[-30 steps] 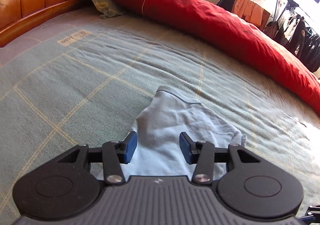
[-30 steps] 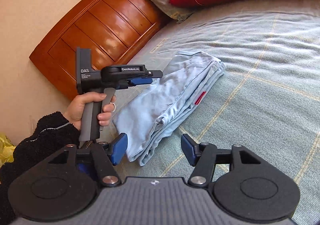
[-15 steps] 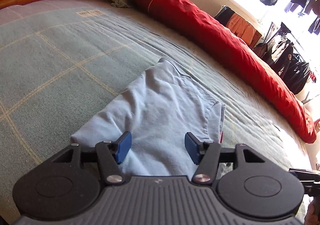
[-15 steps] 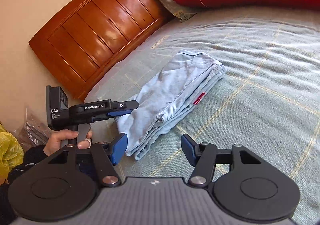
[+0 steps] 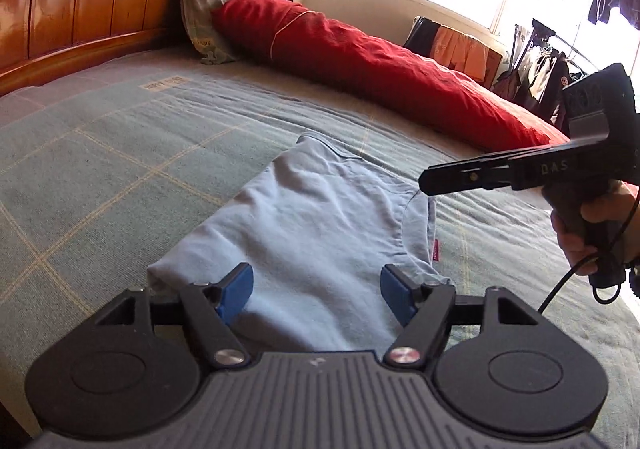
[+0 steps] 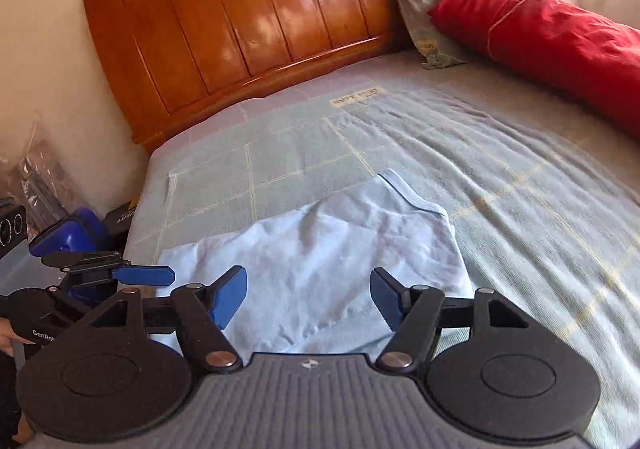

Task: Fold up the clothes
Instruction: 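Withdraw both open tools from the folded shirt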

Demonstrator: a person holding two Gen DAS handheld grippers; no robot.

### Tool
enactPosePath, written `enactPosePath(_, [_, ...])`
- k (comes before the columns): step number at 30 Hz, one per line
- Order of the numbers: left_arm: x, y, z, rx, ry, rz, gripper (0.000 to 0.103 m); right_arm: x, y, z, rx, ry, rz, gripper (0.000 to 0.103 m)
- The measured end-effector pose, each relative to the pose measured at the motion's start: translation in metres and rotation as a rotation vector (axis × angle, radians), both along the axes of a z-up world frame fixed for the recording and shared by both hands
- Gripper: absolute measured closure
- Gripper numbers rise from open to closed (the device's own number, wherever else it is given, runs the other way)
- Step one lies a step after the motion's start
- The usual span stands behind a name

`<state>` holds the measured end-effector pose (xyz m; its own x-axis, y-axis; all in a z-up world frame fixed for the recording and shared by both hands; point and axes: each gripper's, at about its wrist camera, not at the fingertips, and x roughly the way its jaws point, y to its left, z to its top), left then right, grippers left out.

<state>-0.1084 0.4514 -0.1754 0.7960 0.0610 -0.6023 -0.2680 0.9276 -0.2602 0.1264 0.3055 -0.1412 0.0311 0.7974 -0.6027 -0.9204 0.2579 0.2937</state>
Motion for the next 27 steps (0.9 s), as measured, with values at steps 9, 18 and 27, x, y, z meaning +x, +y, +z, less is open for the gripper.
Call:
enactPosePath(9, [-0.010, 0.008, 0.007, -0.024, -0.055, 0.011, 0.029, 0.027, 0.009, -0.055, -0.118, -0.057, -0.008, 0.031])
enactPosePath(18, [-0.006, 0.022, -0.012, -0.040, -0.035, 0.044, 0.026, 0.027, 0.013, -0.053, -0.190, -0.138, -0.063, 0.031])
enactPosePath(27, [-0.010, 0.017, -0.014, -0.033, -0.014, 0.028, 0.021, -0.018, -0.004, -0.017, -0.029, -0.099, 0.073, 0.030])
